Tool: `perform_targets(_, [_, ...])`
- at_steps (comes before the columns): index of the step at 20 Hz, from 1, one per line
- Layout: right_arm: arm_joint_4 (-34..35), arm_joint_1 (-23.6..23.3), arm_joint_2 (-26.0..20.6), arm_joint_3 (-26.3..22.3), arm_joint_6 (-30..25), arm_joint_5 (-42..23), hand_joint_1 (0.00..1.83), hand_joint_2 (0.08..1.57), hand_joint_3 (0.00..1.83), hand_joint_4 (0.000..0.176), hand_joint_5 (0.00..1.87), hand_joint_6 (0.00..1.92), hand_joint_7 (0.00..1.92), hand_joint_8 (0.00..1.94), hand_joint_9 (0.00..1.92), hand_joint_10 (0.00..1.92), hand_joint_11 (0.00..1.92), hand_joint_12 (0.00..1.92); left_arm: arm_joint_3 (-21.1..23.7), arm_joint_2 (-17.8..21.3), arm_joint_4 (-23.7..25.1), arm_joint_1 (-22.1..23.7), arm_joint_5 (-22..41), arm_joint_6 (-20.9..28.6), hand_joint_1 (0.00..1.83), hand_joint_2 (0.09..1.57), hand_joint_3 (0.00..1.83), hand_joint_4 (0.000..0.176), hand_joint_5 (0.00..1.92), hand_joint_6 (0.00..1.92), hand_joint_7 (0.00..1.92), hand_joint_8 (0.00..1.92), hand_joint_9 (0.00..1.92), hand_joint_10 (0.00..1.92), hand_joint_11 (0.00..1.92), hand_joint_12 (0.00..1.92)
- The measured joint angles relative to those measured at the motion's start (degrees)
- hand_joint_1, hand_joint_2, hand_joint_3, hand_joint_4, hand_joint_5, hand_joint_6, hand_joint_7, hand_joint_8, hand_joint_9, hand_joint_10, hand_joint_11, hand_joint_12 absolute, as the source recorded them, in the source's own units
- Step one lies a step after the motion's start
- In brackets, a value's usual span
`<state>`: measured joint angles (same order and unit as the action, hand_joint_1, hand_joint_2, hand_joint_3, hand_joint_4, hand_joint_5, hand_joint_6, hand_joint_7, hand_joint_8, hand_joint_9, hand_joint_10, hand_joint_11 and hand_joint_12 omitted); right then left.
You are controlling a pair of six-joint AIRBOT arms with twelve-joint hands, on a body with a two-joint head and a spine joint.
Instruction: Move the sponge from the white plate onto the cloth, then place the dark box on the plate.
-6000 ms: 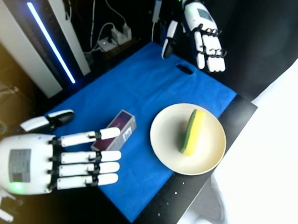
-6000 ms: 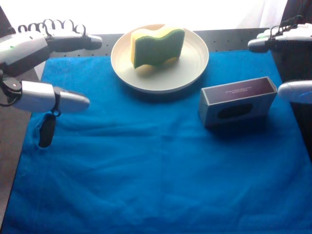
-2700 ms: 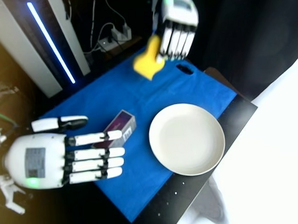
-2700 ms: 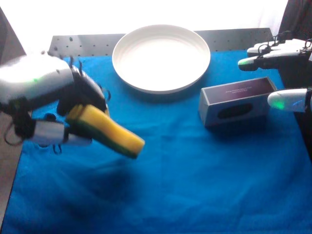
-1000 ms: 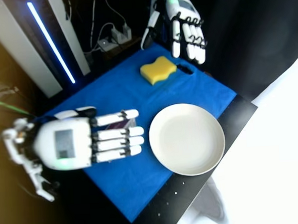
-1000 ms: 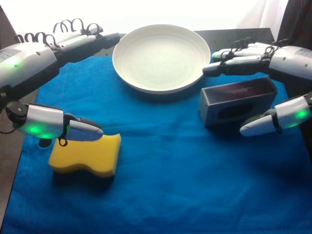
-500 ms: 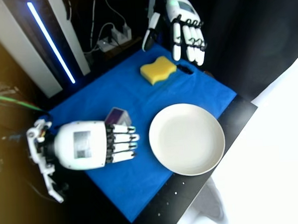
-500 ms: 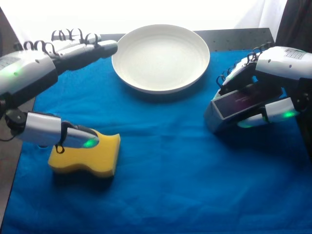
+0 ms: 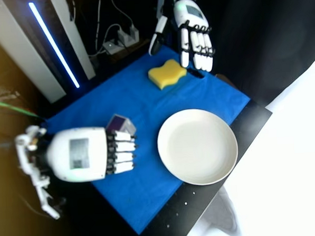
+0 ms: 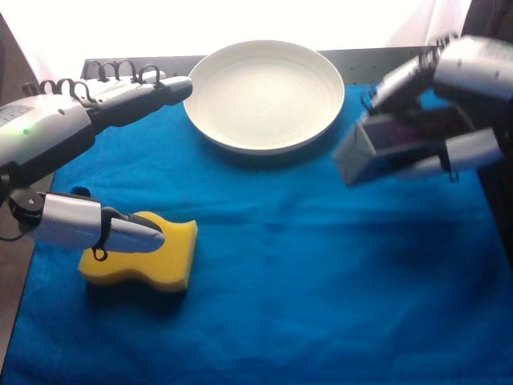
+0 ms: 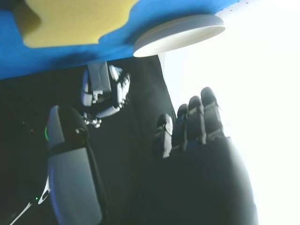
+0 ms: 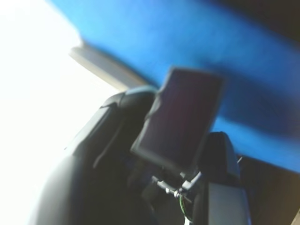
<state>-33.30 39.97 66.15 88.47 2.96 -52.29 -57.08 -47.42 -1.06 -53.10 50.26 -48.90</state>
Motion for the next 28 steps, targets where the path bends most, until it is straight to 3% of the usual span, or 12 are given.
perform_targets(1, [-1.0, -1.6, 0.0, 0.0, 0.0, -0.5, 1.24, 1.08, 0.00, 0.032, 1.05, 0.87, 1.08, 0.88, 0.97, 0.84, 0.72, 1.33, 0.0, 0.0, 0.0, -0.1, -0.1, 0.0, 0.90, 0.84, 0.00, 0.134, 0.09, 0.01, 0.06, 0.00, 0.02, 0.00, 0.03, 0.02])
perform_targets(3, [-2.8, -5.8, 0.1, 0.7, 0.0, -1.4, 1.39, 1.07, 0.00, 0.000, 1.05, 0.68, 1.08, 0.85, 1.00, 1.14, 0.82, 1.29, 0.0, 0.0, -0.5, -0.1, 0.8, 0.0, 0.88, 0.84, 0.00, 0.121, 0.10, 0.01, 0.07, 0.00, 0.02, 0.00, 0.07, 0.04])
perform_targets(4, [-3.3, -7.5, 0.1, 1.3, 0.0, -1.7, 1.30, 1.09, 0.00, 0.000, 1.18, 0.38, 0.98, 1.20, 1.00, 1.22, 0.87, 1.51, 0.0, 0.0, -0.7, 0.0, 1.2, 0.0, 0.85, 0.85, 0.00, 0.125, 0.10, 0.01, 0.07, 0.00, 0.02, 0.00, 0.08, 0.04])
perform_targets(7, [-6.5, -15.6, 2.6, 5.2, 0.1, 0.9, 1.38, 1.03, 0.00, 0.000, 1.14, 0.54, 1.18, 0.66, 1.09, 1.05, 0.84, 1.34, -0.1, -0.6, -1.6, -0.1, 1.4, 0.0, 0.81, 0.86, 0.00, 0.107, 0.10, 0.00, 0.06, 0.00, 0.04, 0.01, 0.10, 0.06])
perform_targets(11, [-8.5, -19.6, 12.0, 12.2, 0.0, 5.2, 1.36, 1.12, 0.00, 0.000, 0.95, 1.23, 1.03, 0.72, 0.85, 1.04, 0.56, 0.98, -0.5, -1.1, -0.7, -0.1, 2.0, 0.0, 0.80, 0.85, 0.00, 0.090, 0.13, 0.01, 0.07, 0.01, 0.02, 0.01, 0.06, 0.06])
perform_targets(13, [-9.4, -20.1, 16.5, 15.3, -0.1, 9.0, 1.36, 1.13, 0.00, 0.000, 0.96, 1.18, 0.93, 0.88, 0.82, 1.15, 0.65, 1.01, -1.3, -1.2, -1.4, -0.1, 2.4, 0.1, 0.85, 0.85, 0.00, 0.066, 0.17, 0.00, 0.10, 0.00, 0.04, 0.00, 0.00, 0.28])
perform_targets(14, [-9.3, -20.5, 17.9, 16.5, -0.1, 10.2, 1.37, 1.10, 0.00, 0.000, 0.97, 1.13, 1.01, 0.80, 0.95, 1.03, 0.76, 1.01, -1.6, -1.5, -1.6, 0.1, 2.6, 0.1, 0.87, 0.86, 0.00, 0.084, 0.17, 0.00, 0.09, 0.00, 0.03, 0.00, 0.00, 0.30])
perform_targets(16, [-7.3, -21.0, 19.7, 18.6, -0.1, 12.6, 1.26, 1.07, 0.00, 0.000, 1.15, 0.64, 1.04, 1.03, 1.03, 0.93, 0.79, 1.24, -1.9, -2.4, -1.6, 0.8, 2.8, 0.2, 0.86, 0.87, 0.00, 0.076, 0.15, 0.00, 0.11, 0.00, 0.06, 0.01, 0.00, 0.38])
perform_targets(18, [-6.5, -21.1, 21.9, 21.2, -0.1, 17.1, 1.39, 1.05, 0.00, 0.000, 1.00, 0.87, 1.13, 0.74, 1.09, 0.96, 0.84, 1.11, -2.3, -3.4, -0.7, 2.0, 2.9, 0.3, 0.88, 0.87, 0.00, 0.061, 0.16, 0.00, 0.12, 0.00, 0.07, 0.01, 0.00, 0.36])
perform_targets(22, [-5.7, -18.4, 24.5, 23.3, 0.0, 24.2, 1.38, 1.11, 0.00, 0.000, 1.05, 0.69, 0.82, 1.30, 0.97, 1.13, 0.86, 1.11, -2.4, -3.9, 0.0, 2.6, 3.6, 0.7, 0.90, 0.87, 0.00, 0.051, 0.17, 0.00, 0.11, 0.00, 0.05, 0.00, 0.00, 0.42])
perform_targets(24, [-6.4, -17.2, 25.8, 23.5, 0.0, 27.0, 1.28, 1.14, 0.00, 0.000, 1.03, 0.73, 0.83, 1.41, 0.99, 1.18, 0.97, 1.33, -2.8, -4.2, -0.2, 2.8, 3.8, 0.9, 0.89, 0.86, 0.00, 0.031, 0.17, 0.00, 0.12, 0.00, 0.07, 0.01, 0.00, 0.46])
perform_targets(28, [-5.8, -17.0, 27.6, 23.7, 0.0, 27.4, 1.24, 1.18, 0.00, 0.000, 0.96, 0.81, 0.80, 1.52, 0.97, 1.28, 0.94, 1.51, -3.1, -5.0, -0.3, 3.0, 4.1, 1.7, 0.91, 0.87, 0.00, 0.049, 0.18, 0.00, 0.10, 0.00, 0.05, 0.00, 0.00, 0.27])
